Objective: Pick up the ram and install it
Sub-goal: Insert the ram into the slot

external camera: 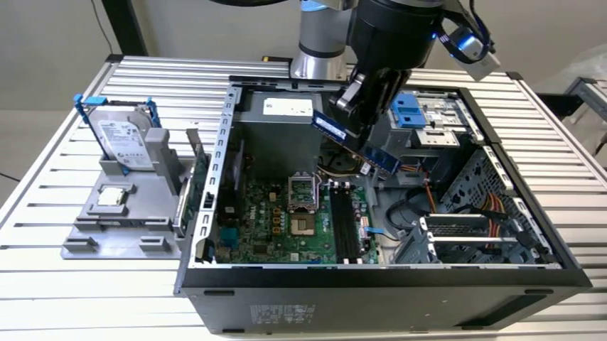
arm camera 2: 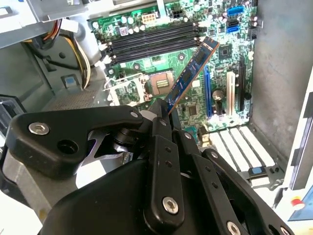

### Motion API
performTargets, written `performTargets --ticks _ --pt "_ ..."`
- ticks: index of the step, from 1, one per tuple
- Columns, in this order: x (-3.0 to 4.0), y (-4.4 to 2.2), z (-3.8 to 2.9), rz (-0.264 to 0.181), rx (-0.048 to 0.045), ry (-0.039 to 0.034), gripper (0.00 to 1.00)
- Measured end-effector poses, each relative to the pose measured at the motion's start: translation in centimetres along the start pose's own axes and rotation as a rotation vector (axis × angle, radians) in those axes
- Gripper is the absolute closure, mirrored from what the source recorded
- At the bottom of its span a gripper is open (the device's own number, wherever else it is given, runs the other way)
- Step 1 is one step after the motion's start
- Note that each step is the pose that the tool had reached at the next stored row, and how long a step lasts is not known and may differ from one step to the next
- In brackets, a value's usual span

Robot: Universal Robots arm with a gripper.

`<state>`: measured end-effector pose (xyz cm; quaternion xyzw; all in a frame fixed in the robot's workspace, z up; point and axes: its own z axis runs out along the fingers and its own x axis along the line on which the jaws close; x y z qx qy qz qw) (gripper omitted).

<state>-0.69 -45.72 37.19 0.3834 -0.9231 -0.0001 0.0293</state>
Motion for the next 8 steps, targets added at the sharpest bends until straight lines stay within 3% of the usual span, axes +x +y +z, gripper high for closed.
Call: performTargets --ticks 8 --pt "0.0 0.0 0.0 0.064 -0.0034 -0.0013 1.0"
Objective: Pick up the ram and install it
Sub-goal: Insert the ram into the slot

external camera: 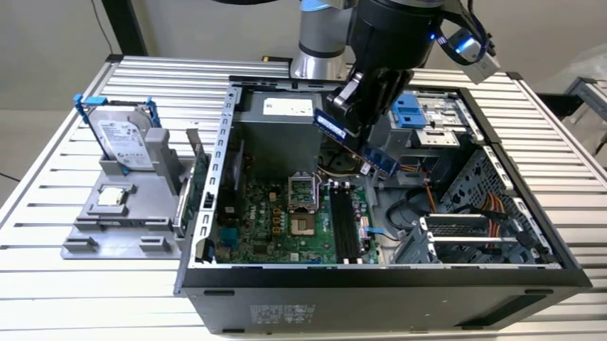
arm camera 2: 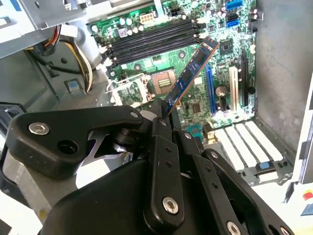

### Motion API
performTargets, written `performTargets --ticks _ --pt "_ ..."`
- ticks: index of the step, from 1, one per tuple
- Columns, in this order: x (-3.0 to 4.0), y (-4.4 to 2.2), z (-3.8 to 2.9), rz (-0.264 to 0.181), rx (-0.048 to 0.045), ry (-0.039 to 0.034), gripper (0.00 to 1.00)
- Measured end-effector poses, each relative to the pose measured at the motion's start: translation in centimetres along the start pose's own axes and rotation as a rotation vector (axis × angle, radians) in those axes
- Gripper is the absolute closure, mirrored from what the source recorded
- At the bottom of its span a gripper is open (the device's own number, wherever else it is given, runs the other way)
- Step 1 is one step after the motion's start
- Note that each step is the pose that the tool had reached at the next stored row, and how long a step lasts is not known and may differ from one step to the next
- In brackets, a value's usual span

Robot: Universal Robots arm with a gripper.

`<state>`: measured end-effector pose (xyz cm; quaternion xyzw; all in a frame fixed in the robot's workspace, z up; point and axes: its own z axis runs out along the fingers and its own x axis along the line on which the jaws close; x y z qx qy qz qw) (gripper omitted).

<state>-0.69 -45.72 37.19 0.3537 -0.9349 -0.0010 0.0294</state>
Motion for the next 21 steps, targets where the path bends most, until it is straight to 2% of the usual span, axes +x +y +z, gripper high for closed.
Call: performTargets --ticks 10,21 --pt "0.0 0.0 0.0 0.073 -0.004 -0.0017 1.0" --pt "0.0 0.0 0.0 0.122 -0.0066 -0.0028 1.0"
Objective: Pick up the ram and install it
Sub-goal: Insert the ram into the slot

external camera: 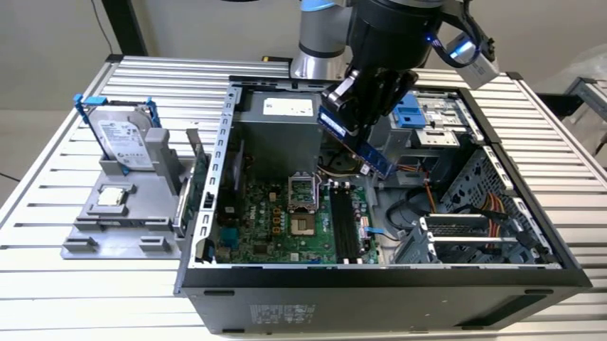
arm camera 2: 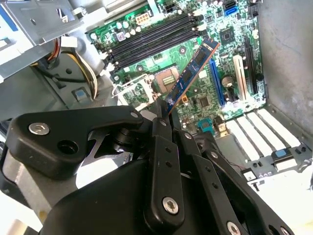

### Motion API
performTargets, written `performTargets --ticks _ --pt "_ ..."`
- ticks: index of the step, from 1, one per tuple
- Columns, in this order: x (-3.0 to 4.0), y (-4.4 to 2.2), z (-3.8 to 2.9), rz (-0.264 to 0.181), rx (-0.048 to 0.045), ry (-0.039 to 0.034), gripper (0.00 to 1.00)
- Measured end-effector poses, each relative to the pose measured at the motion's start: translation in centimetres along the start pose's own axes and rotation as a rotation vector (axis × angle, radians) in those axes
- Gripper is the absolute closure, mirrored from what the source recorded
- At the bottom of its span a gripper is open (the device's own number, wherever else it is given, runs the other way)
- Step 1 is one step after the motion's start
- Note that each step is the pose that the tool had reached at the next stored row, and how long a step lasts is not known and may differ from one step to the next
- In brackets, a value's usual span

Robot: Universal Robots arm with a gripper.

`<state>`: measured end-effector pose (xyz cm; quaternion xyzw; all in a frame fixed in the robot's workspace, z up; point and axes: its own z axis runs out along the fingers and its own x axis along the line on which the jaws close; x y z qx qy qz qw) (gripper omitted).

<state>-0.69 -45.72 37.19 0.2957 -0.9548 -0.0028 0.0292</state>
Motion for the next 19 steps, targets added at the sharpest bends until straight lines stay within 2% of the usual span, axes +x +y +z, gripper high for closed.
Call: performTargets --ticks 19 --pt "0.0 0.0 0.0 0.084 -0.0045 -0.0019 1.0"
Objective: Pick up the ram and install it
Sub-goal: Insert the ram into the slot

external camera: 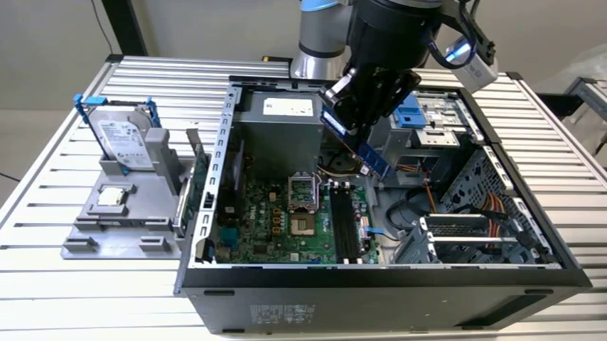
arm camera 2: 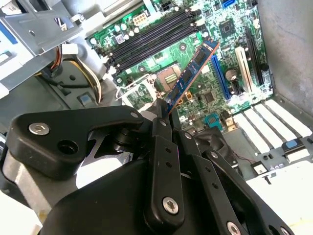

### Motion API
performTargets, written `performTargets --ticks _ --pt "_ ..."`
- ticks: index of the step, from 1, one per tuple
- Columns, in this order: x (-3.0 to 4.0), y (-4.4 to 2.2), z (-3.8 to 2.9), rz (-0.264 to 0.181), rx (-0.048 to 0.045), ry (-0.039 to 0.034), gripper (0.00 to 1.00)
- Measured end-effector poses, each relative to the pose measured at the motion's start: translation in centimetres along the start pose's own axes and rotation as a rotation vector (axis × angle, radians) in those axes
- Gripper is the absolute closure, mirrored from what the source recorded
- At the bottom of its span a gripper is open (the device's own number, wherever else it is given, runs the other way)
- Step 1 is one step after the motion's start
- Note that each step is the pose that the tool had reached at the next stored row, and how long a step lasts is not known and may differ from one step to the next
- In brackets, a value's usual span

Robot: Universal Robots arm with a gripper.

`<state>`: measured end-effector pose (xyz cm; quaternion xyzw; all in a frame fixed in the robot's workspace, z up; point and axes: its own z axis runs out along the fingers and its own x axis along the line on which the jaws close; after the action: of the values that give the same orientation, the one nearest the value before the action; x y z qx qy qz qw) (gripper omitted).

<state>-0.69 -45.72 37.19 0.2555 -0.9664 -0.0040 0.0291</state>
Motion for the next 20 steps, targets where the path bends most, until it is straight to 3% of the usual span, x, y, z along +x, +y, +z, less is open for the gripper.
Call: performTargets --ticks 20 --pt "0.0 0.0 0.0 0.094 -0.0052 -0.0022 1.0"
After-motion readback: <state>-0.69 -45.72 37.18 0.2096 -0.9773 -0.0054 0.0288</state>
